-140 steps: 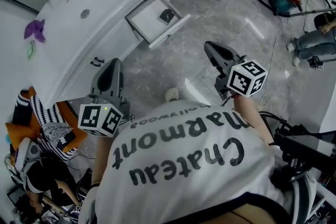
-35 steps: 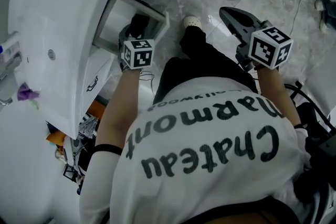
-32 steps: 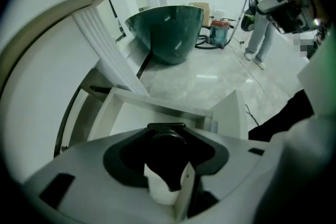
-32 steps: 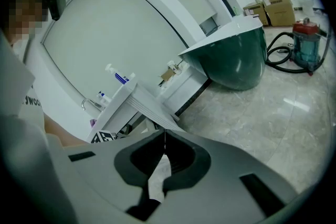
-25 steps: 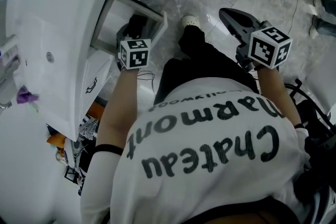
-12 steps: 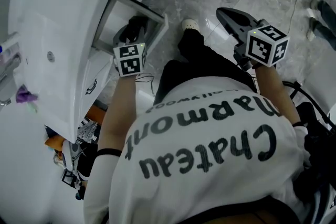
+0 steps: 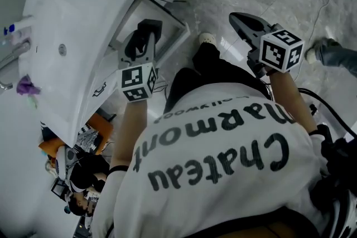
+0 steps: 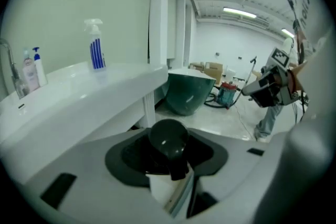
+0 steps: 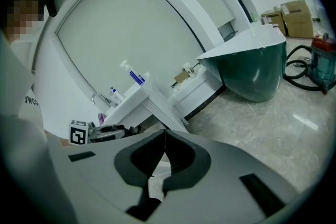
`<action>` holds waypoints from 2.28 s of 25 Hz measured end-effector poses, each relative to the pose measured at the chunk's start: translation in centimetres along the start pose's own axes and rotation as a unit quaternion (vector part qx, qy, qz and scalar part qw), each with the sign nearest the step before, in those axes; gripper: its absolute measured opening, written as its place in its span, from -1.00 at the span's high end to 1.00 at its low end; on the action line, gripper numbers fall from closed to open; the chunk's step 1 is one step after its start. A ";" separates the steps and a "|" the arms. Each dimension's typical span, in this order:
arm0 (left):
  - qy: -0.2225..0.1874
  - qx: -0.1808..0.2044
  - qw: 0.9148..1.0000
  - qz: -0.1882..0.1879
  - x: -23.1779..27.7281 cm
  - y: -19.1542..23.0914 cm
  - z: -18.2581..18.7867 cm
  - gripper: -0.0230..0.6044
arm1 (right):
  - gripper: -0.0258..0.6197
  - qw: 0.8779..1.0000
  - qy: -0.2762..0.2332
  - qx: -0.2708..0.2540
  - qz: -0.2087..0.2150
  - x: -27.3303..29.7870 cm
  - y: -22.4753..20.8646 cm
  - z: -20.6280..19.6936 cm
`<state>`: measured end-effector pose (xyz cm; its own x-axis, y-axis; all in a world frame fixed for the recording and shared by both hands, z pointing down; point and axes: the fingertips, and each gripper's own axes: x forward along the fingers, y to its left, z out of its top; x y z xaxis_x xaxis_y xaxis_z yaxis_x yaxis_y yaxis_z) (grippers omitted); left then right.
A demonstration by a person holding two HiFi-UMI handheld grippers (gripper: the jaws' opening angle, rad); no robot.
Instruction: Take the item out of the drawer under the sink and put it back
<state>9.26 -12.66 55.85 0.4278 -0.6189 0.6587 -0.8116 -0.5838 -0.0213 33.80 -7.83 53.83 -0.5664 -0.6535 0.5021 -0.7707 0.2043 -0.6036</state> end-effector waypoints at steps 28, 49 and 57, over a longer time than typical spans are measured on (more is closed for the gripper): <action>-0.361 -0.004 0.929 0.084 -26.2 16.4 17.1 0.59 | 0.89 0.990 -0.071 -0.118 0.012 6.2 18.7 5.9; -0.399 -0.014 0.917 0.024 -32.3 28.2 15.9 0.59 | 0.89 0.958 -0.195 -0.203 0.053 8.6 36.2 8.8; -0.406 -0.021 0.913 0.034 -33.3 26.8 16.4 0.59 | 0.89 0.939 -0.174 -0.284 0.090 7.2 39.2 9.4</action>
<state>-20.21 -16.33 20.98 0.5164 -0.8481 -0.1183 -0.8542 -0.5200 -0.0005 2.24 -11.44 27.96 -0.6485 -0.7498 0.1312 -0.7592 0.6249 -0.1819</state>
